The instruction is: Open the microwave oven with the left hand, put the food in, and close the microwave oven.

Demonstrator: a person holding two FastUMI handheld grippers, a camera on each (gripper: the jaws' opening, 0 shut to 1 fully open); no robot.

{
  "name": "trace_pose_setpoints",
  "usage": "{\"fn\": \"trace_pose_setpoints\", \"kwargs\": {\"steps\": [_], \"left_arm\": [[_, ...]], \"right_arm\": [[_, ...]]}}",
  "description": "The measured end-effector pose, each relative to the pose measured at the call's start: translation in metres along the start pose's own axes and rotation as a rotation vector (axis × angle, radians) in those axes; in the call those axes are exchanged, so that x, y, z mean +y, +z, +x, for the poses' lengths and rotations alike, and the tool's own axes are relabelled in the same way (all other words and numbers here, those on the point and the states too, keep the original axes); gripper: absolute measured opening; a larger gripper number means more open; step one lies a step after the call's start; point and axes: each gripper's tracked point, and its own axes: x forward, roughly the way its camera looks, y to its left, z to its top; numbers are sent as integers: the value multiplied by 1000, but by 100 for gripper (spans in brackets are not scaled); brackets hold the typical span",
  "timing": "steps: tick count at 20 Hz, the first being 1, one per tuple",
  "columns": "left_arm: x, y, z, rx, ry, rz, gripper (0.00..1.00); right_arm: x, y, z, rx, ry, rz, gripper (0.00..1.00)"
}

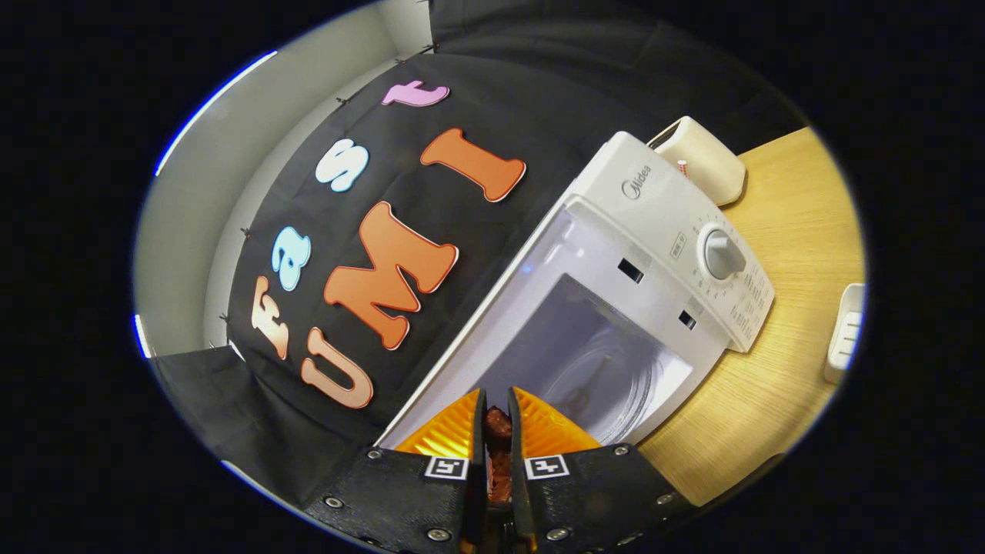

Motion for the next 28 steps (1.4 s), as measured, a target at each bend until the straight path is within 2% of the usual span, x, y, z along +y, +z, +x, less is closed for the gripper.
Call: {"fn": "trace_pose_setpoints", "kwargs": {"steps": [5, 9, 11, 13, 17, 18, 20, 22, 28], "left_arm": [[15, 1, 6, -2, 21, 13, 86], [17, 0, 6, -3, 19, 8, 86], [17, -1, 8, -2, 18, 6, 86], [15, -1, 9, -2, 15, -1, 86], [11, -3, 6, 1, 5, -15, 86], [9, -3, 6, 0, 1, -18, 86], [6, -4, 8, 0, -7, -23, 86], [3, -7, 7, 7, -11, -20, 86], [-8, -12, 1, 17, -41, -30, 86]], "right_arm": [[-29, -24, 45, -19, -70, 60, 12], [-42, -26, 68, -31, -123, 20, 13], [-52, -26, 85, -30, -157, -3, 17], [-64, -27, 86, 14, -200, -71, 19], [-75, -29, 82, 66, -233, -203, 51], [-78, -29, 81, 71, -230, -254, 64], [-75, -31, 71, 100, -206, -344, 82], [-72, -27, 57, 116, -190, -438, 94], [-44, 13, 4, 124, -94, -727, 94]]}}
